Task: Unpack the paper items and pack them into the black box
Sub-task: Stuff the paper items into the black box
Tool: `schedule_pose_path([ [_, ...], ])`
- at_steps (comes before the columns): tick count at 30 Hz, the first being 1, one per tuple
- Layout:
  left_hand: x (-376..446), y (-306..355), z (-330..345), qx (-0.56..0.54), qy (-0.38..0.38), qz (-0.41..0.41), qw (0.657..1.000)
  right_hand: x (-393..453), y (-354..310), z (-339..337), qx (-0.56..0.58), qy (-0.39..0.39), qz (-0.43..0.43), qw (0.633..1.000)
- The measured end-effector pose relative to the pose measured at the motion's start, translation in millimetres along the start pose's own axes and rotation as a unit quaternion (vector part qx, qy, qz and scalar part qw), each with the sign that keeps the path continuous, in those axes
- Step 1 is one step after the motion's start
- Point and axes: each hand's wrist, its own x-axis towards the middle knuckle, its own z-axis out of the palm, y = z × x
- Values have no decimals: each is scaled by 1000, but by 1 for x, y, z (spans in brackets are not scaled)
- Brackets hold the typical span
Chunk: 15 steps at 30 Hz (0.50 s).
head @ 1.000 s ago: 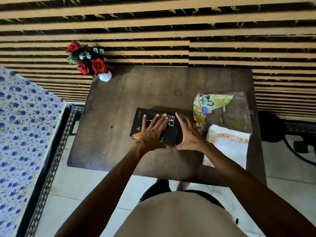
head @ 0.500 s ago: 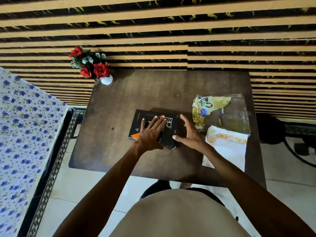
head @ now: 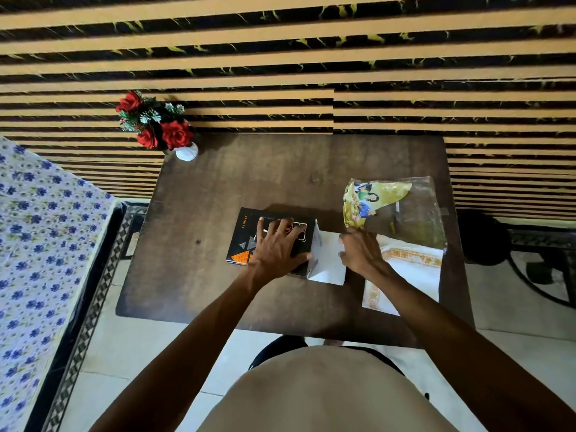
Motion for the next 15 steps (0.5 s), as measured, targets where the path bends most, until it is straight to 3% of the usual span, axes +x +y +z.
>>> schedule_pose_path([
  [3,7,15,-1,30,22,51,998,-7,-4,3,10,4,3,1000],
  [6,17,24,4,39,0,67,997,-23,-1,-2,129,67,96,985],
  [9,23,27,14,55,-46,62,995,-49,17,-2,230,141,222,937],
  [11,24,28,17,64,-74,59,993,-70,34,1,205,166,316,911],
  [13,24,31,15,80,-95,57,991,-86,57,9,212,138,409,877],
  [15,25,33,11,94,-110,57,988,-93,90,31,294,79,476,825],
])
